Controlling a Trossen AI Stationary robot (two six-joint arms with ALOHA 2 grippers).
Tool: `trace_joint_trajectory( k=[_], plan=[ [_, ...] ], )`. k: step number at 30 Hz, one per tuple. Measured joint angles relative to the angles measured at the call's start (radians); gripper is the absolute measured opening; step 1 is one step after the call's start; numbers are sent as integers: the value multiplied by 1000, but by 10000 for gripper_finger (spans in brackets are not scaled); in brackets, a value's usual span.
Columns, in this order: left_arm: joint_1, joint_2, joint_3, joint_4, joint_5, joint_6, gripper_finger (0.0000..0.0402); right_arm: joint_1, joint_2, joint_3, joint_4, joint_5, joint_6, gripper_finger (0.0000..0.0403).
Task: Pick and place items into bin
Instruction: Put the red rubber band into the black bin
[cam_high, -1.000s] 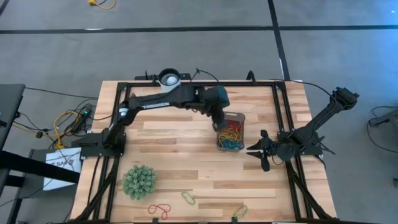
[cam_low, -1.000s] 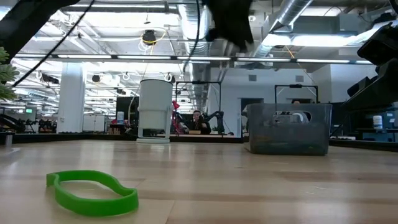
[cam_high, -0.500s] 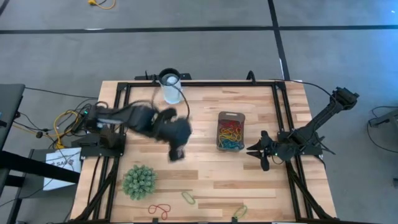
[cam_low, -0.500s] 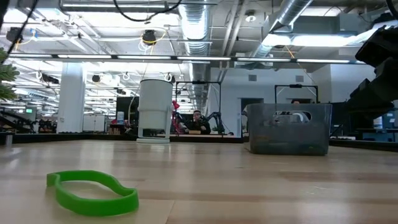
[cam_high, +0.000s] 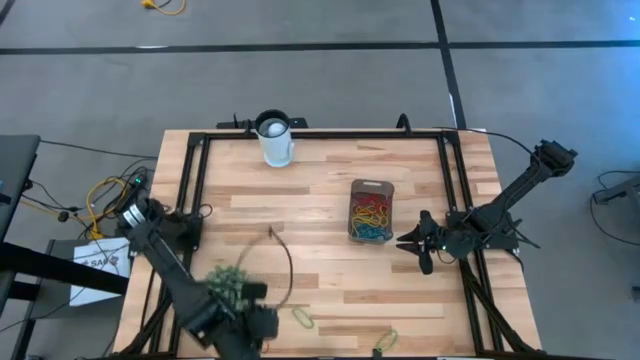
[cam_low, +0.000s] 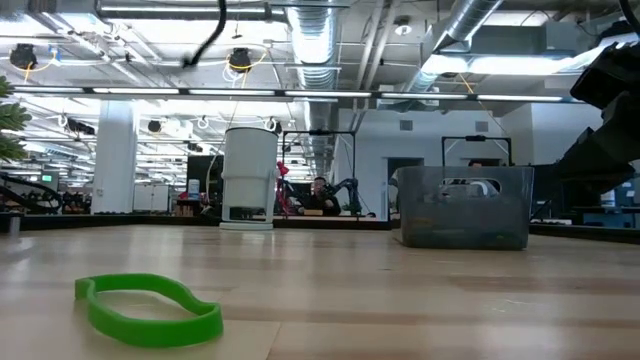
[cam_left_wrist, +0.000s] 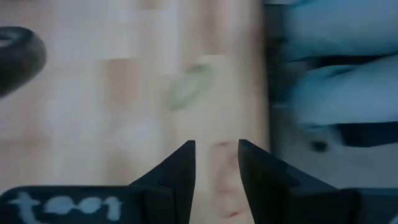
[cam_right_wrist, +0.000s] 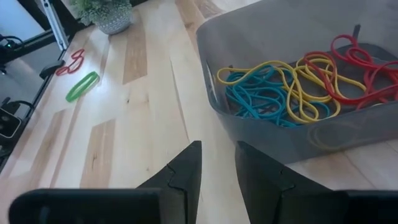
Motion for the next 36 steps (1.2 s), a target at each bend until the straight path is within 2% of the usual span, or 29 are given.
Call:
trace_joint_trajectory(
  k=[5,11,17,22,29,36],
  plan=[
    [-51,0,-178,299,24,-2,111,0,0,0,7,3,0,92],
    [-39,-1,-357,454,51,-146,111,-1,0,0,8,3,-1,92],
    [-30,-1,-499,622,129,-261,111,-1,0,0,-1,3,-9,92],
    [-30,-1,-517,606,139,-327,111,-1,0,0,-2,3,-10,92],
    [-24,22,-517,592,95,-340,111,-1,0,0,-2,3,-10,92],
    [1,141,-505,625,279,-329,111,-1,0,0,-2,5,-10,92]
  ],
)
